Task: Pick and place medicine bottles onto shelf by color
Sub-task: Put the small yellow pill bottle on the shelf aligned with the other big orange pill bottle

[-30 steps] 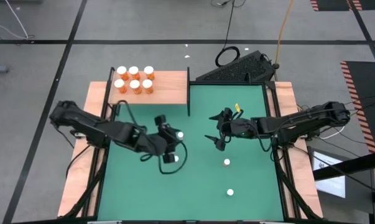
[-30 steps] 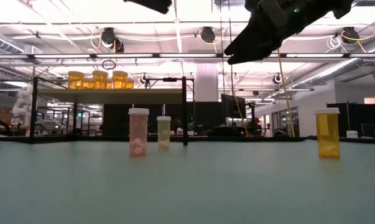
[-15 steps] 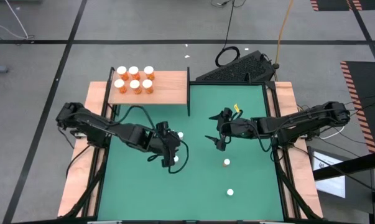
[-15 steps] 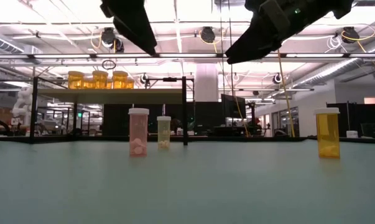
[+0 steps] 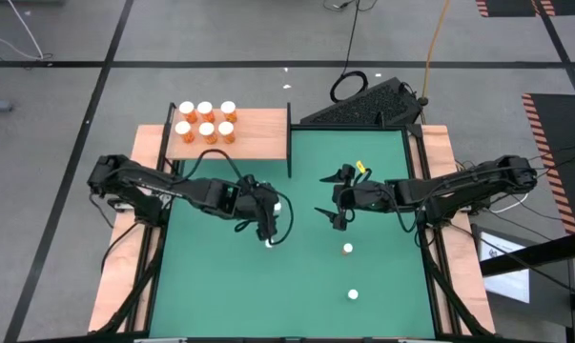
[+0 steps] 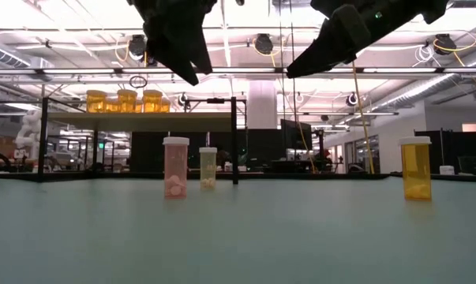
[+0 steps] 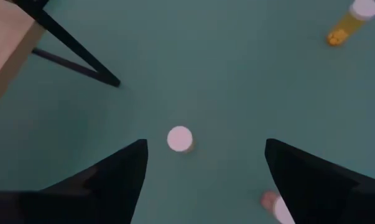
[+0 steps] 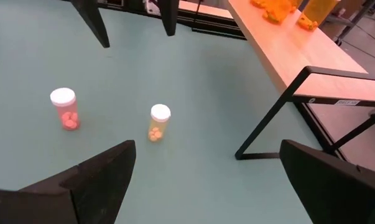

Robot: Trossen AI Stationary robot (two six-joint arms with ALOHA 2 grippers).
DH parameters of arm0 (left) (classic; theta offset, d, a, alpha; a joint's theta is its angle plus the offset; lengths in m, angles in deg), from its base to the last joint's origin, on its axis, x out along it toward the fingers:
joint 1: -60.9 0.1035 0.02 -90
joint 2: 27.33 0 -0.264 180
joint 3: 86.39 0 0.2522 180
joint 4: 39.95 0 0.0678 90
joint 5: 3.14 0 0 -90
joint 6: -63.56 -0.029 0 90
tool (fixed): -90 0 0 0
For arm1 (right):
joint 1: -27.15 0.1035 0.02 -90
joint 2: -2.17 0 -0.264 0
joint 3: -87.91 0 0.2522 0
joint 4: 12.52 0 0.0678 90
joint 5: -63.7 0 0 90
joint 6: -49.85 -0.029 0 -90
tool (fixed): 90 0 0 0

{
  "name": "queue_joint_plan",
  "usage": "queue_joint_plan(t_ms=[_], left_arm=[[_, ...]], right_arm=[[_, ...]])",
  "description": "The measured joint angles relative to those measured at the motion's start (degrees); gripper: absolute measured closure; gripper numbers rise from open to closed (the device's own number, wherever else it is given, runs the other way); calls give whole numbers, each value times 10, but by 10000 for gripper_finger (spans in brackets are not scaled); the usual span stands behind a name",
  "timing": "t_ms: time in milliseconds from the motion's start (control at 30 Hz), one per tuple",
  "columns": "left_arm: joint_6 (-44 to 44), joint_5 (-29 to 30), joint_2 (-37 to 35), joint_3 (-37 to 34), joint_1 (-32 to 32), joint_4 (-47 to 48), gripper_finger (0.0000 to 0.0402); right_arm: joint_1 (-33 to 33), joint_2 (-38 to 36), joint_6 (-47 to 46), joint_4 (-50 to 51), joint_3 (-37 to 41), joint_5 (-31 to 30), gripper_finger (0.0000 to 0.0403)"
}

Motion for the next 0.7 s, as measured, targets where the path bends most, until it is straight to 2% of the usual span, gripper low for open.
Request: queue_joint_plan(t_ms=[300,467,700], left_arm=[[-1,-4,37,-1,-6,-9,109],[-16,-38,70,-1,14,-18,98],[-16,-46,86,0,33,-24,75]], right_arm=[[0,-5,13,0,-1,0,11],[0,-17,13,0,-1,0,11],[0,-26,19,-1,-1,0,11]])
